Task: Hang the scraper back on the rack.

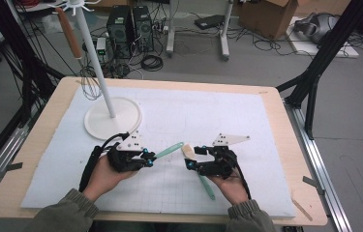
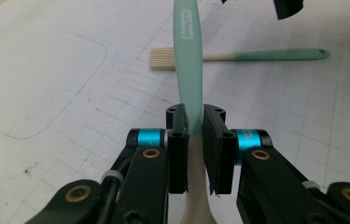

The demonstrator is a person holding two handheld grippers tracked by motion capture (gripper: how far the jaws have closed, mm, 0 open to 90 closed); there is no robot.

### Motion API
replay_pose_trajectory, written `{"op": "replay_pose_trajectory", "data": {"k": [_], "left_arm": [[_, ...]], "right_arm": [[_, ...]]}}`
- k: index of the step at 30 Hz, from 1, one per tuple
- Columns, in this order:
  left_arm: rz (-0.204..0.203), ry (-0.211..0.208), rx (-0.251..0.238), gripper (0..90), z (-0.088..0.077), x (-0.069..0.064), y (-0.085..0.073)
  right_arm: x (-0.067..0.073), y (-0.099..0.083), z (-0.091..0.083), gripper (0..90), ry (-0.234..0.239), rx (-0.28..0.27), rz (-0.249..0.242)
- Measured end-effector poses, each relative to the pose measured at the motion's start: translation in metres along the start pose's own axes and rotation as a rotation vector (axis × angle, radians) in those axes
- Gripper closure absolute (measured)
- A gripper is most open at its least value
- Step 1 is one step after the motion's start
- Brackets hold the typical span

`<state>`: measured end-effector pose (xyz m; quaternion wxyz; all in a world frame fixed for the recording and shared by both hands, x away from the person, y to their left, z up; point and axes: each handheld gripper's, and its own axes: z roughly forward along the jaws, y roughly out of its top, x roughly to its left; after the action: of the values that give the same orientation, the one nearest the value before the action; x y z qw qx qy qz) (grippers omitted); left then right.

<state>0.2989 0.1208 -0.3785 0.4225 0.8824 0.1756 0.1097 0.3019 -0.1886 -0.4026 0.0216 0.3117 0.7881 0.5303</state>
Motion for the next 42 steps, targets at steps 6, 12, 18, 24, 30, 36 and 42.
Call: {"op": "replay_pose_trajectory", "data": {"k": [6, 12, 18, 24, 30, 36, 42], "left_arm": [[0.015, -0.015, -0.034, 80.1, -0.005, -0.003, 0.001], [0.028, -0.027, -0.047, 80.2, -0.006, -0.008, 0.003], [0.041, -0.031, -0.048, 80.1, -0.007, -0.011, 0.003], [0.046, -0.026, -0.058, 80.1, -0.008, -0.01, 0.004], [0.065, -0.009, -0.082, 79.9, -0.01, -0.014, 0.005], [0.059, -0.019, -0.079, 78.7, -0.01, -0.013, 0.006], [0.012, -0.088, -0.091, 65.1, -0.015, -0.007, 0.01]], "right_arm": [[0.0, 0.006, 0.01, 38.8, 0.044, -0.003, 0.03], [0.0, 0.011, 0.021, 46.4, 0.11, -0.021, 0.088], [0.0, 0.015, 0.028, 57.1, 0.17, -0.033, 0.128], [-0.002, 0.016, 0.031, 66.5, 0.229, -0.055, 0.176], [-0.006, 0.016, 0.031, 78.6, 0.375, -0.134, 0.269], [0.002, 0.019, 0.026, 82.5, 0.309, -0.139, 0.221], [0.008, 0.03, 0.019, 82.5, 0.318, -0.15, 0.14]]}}
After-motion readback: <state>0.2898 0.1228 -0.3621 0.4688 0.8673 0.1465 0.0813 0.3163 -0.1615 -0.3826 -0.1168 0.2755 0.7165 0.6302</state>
